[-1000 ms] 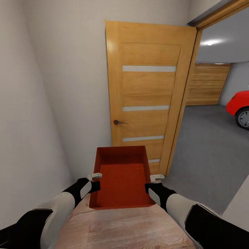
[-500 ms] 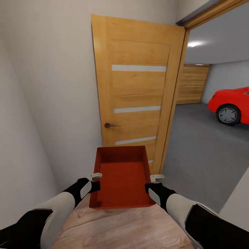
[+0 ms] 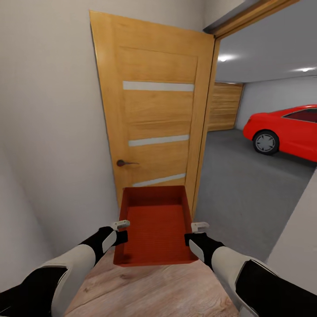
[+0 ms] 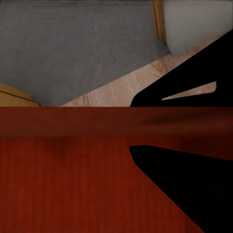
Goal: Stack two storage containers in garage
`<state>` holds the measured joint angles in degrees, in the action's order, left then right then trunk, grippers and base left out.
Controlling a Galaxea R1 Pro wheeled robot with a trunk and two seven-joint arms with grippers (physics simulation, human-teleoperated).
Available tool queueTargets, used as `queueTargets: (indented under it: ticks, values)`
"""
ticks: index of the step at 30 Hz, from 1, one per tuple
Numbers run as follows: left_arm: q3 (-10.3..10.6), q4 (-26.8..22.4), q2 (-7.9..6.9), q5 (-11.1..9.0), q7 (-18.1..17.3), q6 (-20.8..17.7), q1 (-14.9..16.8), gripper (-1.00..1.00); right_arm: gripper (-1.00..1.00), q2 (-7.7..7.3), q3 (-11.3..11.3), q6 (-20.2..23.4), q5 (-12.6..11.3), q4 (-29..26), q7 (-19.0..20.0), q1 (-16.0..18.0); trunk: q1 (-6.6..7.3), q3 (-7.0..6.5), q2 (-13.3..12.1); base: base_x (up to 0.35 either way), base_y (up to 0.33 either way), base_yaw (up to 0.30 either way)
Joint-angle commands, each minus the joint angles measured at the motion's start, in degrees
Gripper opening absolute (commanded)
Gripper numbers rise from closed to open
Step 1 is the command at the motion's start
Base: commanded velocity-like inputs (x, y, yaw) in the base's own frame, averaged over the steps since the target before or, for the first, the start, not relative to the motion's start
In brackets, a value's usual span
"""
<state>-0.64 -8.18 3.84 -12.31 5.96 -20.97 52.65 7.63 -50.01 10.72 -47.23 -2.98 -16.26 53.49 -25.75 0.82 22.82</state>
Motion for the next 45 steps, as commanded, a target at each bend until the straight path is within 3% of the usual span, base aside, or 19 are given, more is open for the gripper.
queueTargets:
  ticks: [1, 33, 45]
  values:
    - [-0.68, -0.17, 0.03, 0.71, 0.55, -0.38, 0.00, -1.00, -1.00, 0.37, -0.50, 0.35, -0.48, -0.27, -0.18, 0.04, -0.04, 0.08, 0.10, 0.078, 0.000, -0.245]
    - [-0.68, -0.17, 0.09, 0.76, 0.55, -0.38, 0.00, -1.00, -1.00, 0.37, -0.52, 0.35, -0.48, -0.27, -0.18, 0.04, -0.04, 0.08, 0.10, 0.072, 0.001, -0.245]
    - [-0.68, -0.17, 0.11, 0.80, 0.55, -0.38, 0.00, -1.00, -1.00, 0.28, -0.44, 0.35, -0.48, -0.27, -0.18, 0.04, -0.04, 0.08, 0.10, 0.219, 0.186, -0.031]
